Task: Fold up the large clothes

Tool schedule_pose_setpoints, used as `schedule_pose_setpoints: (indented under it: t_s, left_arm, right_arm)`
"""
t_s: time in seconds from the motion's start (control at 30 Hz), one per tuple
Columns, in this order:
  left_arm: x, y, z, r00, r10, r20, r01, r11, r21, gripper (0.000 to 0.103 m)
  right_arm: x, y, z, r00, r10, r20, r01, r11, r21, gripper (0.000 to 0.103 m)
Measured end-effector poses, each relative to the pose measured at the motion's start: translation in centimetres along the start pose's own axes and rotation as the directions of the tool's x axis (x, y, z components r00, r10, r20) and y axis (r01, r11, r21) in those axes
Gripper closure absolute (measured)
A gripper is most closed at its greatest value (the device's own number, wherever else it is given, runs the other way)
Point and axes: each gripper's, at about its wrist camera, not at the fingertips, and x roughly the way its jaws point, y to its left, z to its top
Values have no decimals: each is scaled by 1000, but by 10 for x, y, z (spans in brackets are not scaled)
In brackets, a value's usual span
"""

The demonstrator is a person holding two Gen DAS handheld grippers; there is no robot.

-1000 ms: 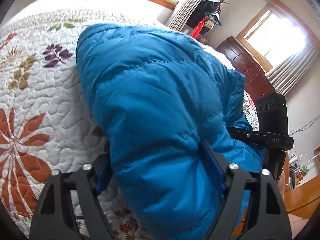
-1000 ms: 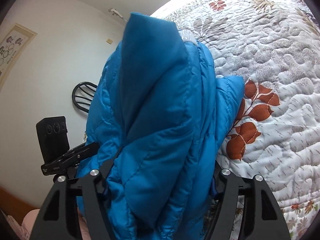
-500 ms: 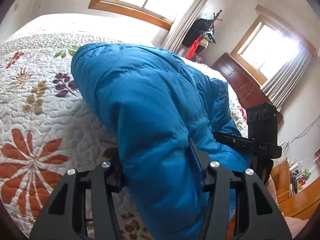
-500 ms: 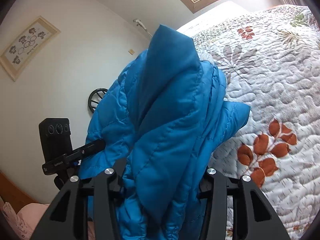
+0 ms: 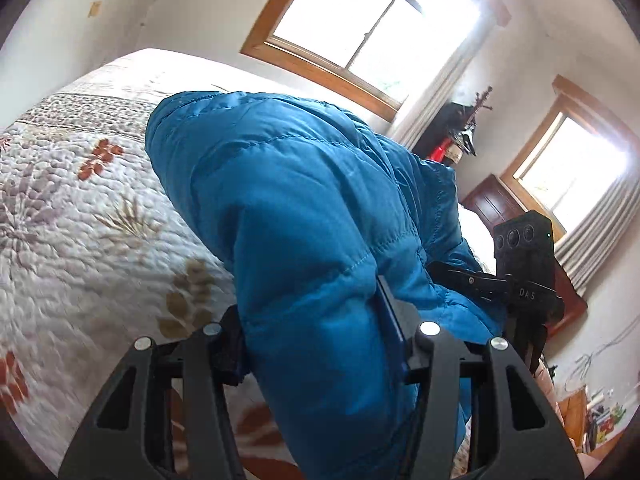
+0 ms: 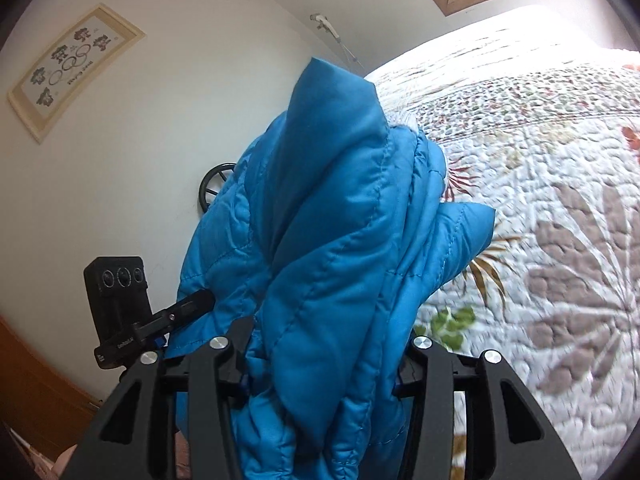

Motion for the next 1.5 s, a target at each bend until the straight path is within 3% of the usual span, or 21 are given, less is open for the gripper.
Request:
schedule_pose_setpoints:
  t_s: [0.23, 0.33, 0.43, 0.63, 0.77, 0.97, 1.07, 1.23, 1.5]
  left_arm:
    - [35, 74, 36, 999, 33, -33, -35, 998, -54, 52]
    - [56, 93, 31, 994, 69, -81, -74, 995, -63, 43]
    - [56, 90, 31, 994, 74, -84, -78, 996, -35, 40]
    - [39, 84, 26, 985, 140, -102, -146, 988, -52, 34]
    - [15, 74, 8, 982, 171, -79, -174, 984, -31, 25]
    - [15, 66, -10, 977, 200, -75, -198, 980, 30, 25]
    - [20, 71, -16, 983, 163, -79, -160, 986, 37, 30]
    - [29, 91, -15, 991, 102, -82, -100, 995, 19, 31]
    - [26, 95, -16, 994, 77, -82, -79, 996, -29, 31]
  right_arm:
    - [72, -29, 28, 998, -15, -57, 19, 997, 69, 56]
    - [91, -51, 19, 997, -19, -71, 27, 992, 121, 49]
    - [86, -60, 15, 998, 1, -70, 9, 989, 146, 44]
    - [42, -30, -14, 995, -82, -60, 87, 993, 81, 30]
    - [13, -22, -29, 994, -95, -52, 98, 993, 71, 30]
    - [8, -37, -53, 991, -109, -75, 116, 989, 92, 35]
    - [17, -49, -60, 989, -115, -92, 125, 986, 109, 35]
    - [26, -57, -57, 989, -121, -88, 129, 987, 94, 36]
    - [28, -44, -52, 990, -134, -42, 137, 987, 89, 34]
